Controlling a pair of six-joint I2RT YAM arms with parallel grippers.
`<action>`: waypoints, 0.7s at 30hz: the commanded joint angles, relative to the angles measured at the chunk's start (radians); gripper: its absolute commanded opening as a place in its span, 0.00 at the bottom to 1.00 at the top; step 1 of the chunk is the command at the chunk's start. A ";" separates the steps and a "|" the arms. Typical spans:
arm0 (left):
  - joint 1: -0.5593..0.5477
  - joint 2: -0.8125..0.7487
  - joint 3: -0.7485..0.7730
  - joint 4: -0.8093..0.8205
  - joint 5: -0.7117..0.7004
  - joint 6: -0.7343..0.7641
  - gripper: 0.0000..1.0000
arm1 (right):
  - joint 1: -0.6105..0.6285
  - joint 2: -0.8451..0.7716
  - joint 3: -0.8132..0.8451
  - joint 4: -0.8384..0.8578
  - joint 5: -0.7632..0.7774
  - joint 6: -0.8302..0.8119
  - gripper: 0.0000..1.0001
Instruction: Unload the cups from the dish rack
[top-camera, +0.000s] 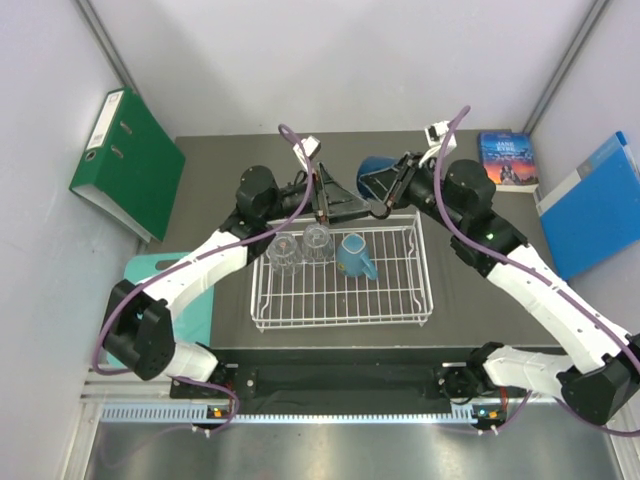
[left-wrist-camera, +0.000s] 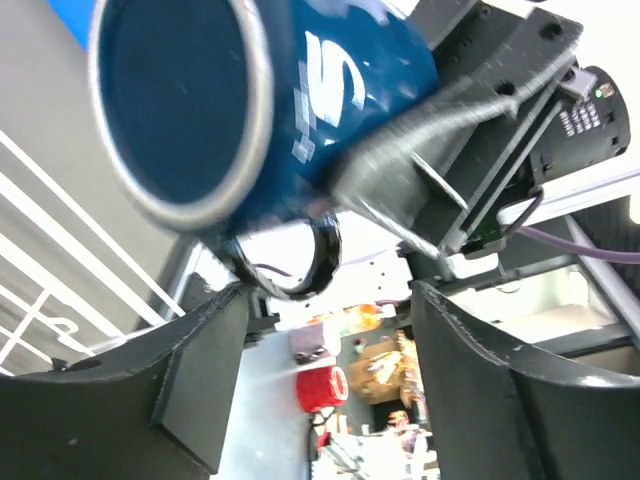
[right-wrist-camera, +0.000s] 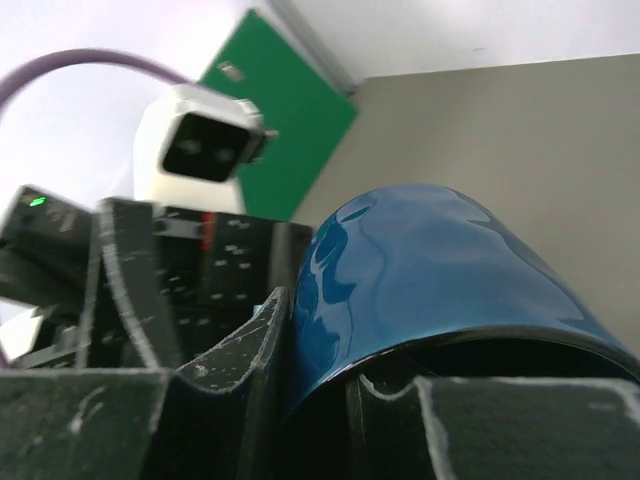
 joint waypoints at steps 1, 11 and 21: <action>0.012 -0.013 0.071 -0.069 -0.026 0.117 0.72 | -0.032 -0.057 0.115 -0.021 0.107 -0.065 0.00; 0.044 -0.048 0.100 -0.558 -0.390 0.284 0.73 | -0.162 0.367 0.718 -0.650 0.453 -0.226 0.00; 0.044 -0.052 0.189 -0.980 -0.670 0.424 0.69 | -0.245 0.871 1.146 -0.904 0.555 -0.247 0.00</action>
